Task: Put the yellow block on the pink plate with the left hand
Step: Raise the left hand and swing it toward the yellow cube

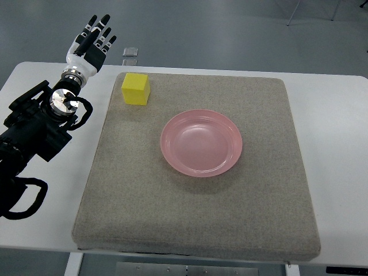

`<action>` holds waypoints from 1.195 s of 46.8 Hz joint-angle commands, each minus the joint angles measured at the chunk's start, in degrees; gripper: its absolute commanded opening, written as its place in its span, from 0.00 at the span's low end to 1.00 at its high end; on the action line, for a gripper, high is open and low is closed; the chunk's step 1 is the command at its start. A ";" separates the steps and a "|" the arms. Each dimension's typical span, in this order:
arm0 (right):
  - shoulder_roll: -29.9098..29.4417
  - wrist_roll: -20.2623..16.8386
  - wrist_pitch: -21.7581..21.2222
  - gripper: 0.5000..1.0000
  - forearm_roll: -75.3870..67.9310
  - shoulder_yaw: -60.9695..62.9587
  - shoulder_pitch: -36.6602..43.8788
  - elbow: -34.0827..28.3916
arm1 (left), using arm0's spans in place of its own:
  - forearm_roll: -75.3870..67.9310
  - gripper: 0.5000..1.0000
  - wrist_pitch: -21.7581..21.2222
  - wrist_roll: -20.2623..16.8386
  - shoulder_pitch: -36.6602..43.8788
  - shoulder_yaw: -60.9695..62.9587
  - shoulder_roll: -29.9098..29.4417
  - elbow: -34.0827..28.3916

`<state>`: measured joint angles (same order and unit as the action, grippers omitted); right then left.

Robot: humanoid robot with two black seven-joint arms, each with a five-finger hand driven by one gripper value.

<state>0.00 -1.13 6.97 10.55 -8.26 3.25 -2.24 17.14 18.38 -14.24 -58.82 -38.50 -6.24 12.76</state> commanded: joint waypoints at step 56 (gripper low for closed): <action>0.00 -0.01 0.06 0.85 0.00 0.00 0.00 0.04 | -0.18 0.99 -0.89 -1.23 0.46 0.18 -0.71 -0.01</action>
<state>0.00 -1.14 6.96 10.55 -8.26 3.25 -2.24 17.02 17.49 -15.51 -58.41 -38.34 -6.94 12.73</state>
